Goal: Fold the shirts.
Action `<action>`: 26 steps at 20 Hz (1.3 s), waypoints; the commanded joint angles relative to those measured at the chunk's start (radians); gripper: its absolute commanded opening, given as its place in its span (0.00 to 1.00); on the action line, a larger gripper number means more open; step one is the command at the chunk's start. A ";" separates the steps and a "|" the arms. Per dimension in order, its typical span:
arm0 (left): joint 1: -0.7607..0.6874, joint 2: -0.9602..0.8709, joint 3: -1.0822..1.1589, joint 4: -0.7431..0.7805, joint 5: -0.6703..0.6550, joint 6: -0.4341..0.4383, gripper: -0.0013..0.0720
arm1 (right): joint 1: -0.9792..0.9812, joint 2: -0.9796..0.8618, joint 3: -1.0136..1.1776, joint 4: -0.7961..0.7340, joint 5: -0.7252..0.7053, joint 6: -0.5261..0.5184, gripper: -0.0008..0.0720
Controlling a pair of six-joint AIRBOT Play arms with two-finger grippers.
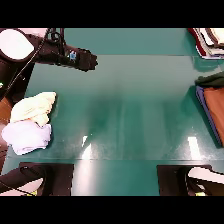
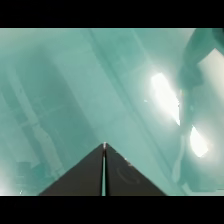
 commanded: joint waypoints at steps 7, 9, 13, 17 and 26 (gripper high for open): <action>-0.002 0.001 0.000 0.020 0.002 0.004 0.05 | -0.161 0.232 -0.214 -0.243 0.127 0.050 0.03; -0.002 0.001 0.000 0.020 0.002 0.015 0.05 | -0.208 0.296 -0.327 -0.336 0.130 0.050 0.03; -0.002 0.001 0.000 0.020 0.002 0.029 0.05 | -0.290 0.362 -0.514 -0.504 0.132 0.050 0.04; -0.002 0.001 0.000 0.019 0.001 0.028 0.05 | -0.320 0.340 -0.586 -0.600 0.135 0.050 0.60; -0.002 0.001 0.000 0.026 -0.007 0.028 0.05 | 0.060 0.267 -0.323 -0.032 0.140 0.049 0.88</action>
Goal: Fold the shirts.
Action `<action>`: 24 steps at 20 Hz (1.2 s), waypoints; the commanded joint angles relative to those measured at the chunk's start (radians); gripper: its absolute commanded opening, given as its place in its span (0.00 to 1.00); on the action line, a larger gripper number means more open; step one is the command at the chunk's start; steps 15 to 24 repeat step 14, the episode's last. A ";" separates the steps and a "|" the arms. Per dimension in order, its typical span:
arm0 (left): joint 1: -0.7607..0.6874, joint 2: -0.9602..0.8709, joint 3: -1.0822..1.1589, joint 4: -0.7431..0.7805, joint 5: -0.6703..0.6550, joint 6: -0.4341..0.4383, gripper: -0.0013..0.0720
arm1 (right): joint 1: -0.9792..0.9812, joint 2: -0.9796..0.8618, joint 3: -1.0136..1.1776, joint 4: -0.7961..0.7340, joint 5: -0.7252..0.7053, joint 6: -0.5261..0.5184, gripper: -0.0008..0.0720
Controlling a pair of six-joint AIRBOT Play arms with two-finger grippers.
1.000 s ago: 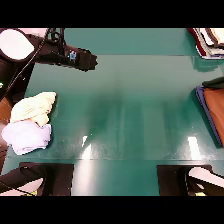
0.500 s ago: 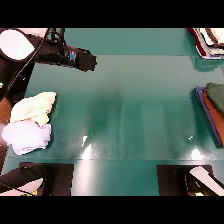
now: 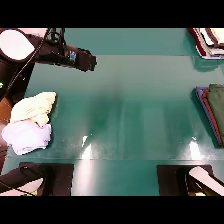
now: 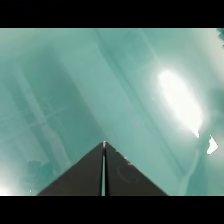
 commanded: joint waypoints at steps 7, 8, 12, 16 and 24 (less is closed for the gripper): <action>0.000 0.001 0.000 0.002 0.018 0.000 0.05 | 0.673 -0.010 0.205 0.219 -0.045 -0.016 0.04; 0.000 0.001 0.000 0.002 0.019 0.000 0.05 | 0.711 -0.010 0.211 0.219 -0.045 -0.017 0.04; 0.000 0.001 0.000 0.001 0.018 0.000 0.05 | 0.783 -0.010 0.213 0.221 -0.040 -0.017 0.04; 0.000 0.001 0.000 0.001 0.019 0.000 0.05 | 0.788 -0.010 0.213 0.221 -0.040 -0.017 0.04; 0.000 0.001 0.000 0.001 0.019 0.000 0.05 | 0.788 -0.010 0.213 0.221 -0.040 -0.017 0.04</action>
